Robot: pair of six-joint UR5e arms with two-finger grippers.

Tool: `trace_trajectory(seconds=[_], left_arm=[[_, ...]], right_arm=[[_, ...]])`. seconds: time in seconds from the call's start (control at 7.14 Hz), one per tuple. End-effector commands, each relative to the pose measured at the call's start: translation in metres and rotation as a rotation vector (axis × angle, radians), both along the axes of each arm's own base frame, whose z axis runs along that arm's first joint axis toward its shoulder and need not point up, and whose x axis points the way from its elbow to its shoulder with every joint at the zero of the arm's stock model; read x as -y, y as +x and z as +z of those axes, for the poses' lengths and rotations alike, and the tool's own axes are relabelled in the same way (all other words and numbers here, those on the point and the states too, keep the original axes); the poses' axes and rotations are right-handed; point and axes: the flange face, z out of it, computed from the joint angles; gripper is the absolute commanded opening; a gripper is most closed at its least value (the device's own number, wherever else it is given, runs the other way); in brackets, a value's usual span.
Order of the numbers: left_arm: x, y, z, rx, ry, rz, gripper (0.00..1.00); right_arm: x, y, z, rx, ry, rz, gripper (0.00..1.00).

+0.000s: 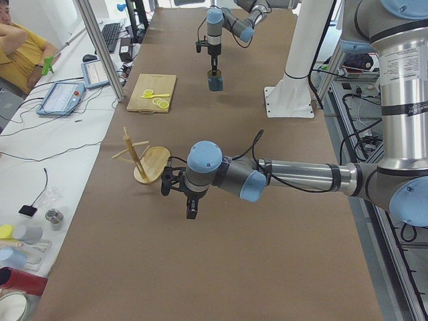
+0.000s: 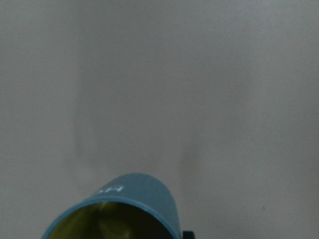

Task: Hang cup on storage rack
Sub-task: 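Carry the teal mug with the right gripper to the table center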

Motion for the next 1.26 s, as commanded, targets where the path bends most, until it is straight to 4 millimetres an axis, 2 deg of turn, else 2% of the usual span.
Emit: trace_trajectory(seconds=[0.0, 0.14, 0.42, 0.56, 0.7, 0.84, 0.98, 1.12], left_arm=[[0.001, 0.001, -0.002, -0.002, 0.005, 0.001, 0.98], [0.002, 0.001, -0.004, -0.002, 0.011, 0.002, 0.98], [0.006, 0.004, -0.014, -0.005, 0.133, 0.010, 0.98], [0.006, 0.005, -0.007, -0.008, 0.187, 0.011, 0.98], [0.007, 0.011, -0.011, -0.016, 0.228, 0.026, 0.98], [0.007, 0.027, -0.023, -0.045, 0.308, 0.070, 0.98], [0.006, 0.039, -0.036, -0.071, 0.382, 0.076, 0.98], [0.025, 0.074, -0.073, -0.126, 0.453, 0.092, 0.98]], right_arm=[[-0.014, -0.036, -0.012, -0.037, 0.020, -0.015, 0.00], [-0.005, -0.056, -0.016, -0.057, -0.002, -0.001, 0.00], [-0.004, -0.073, -0.010, -0.040, -0.045, 0.033, 0.00], [-0.004, -0.076, -0.009, -0.043, -0.046, 0.032, 0.30], [-0.004, -0.076, -0.010, -0.040, -0.045, 0.031, 0.99], [-0.005, -0.072, -0.015, -0.029, -0.041, 0.033, 1.00], [-0.002, -0.057, -0.028, 0.001, -0.029, 0.045, 1.00], [0.009, -0.026, -0.027, 0.021, -0.025, 0.073, 1.00]])
